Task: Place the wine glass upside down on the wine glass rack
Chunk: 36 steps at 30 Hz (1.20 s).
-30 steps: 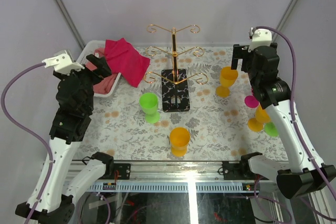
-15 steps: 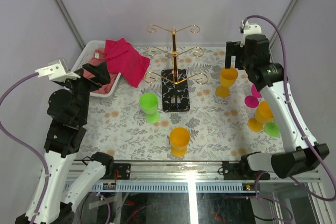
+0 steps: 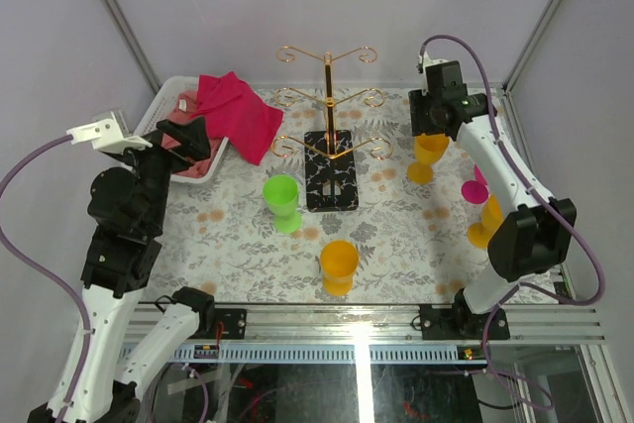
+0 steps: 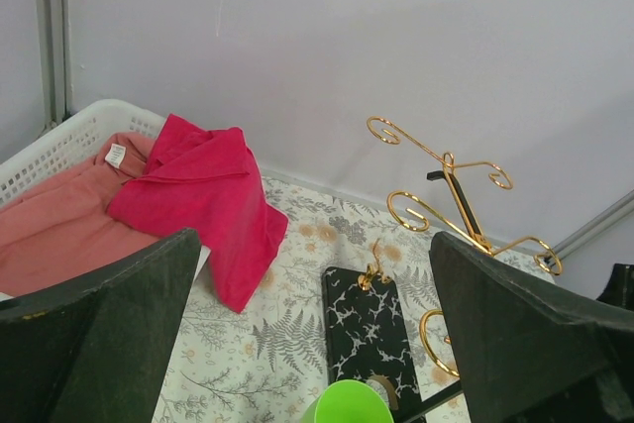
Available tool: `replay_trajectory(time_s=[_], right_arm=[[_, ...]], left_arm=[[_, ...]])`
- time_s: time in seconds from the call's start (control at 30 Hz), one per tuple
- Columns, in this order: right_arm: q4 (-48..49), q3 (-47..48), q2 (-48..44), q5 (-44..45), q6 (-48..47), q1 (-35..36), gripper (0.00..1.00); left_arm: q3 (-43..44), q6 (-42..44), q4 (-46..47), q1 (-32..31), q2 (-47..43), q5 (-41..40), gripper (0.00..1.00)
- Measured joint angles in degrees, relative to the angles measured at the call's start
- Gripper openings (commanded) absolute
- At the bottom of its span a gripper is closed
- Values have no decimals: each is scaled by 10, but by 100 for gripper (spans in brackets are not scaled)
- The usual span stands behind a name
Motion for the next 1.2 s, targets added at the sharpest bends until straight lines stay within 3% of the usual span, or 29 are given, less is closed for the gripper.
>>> replay_trajectory(time_s=[0.3, 0.6, 0.9, 1.2], right_arm=[[0, 0, 61, -21, 0, 0, 49], [-14, 18, 103, -29, -2, 0, 0], [-39, 80, 103, -5, -7, 0, 0], [-70, 254, 83, 20, -14, 0, 0]], left_arm=[[0, 0, -15, 0, -5, -3, 100], [0, 0, -21, 0, 20, -8, 100], [13, -15, -19, 0, 45, 5, 100], [85, -65, -3, 0, 127, 78, 100]])
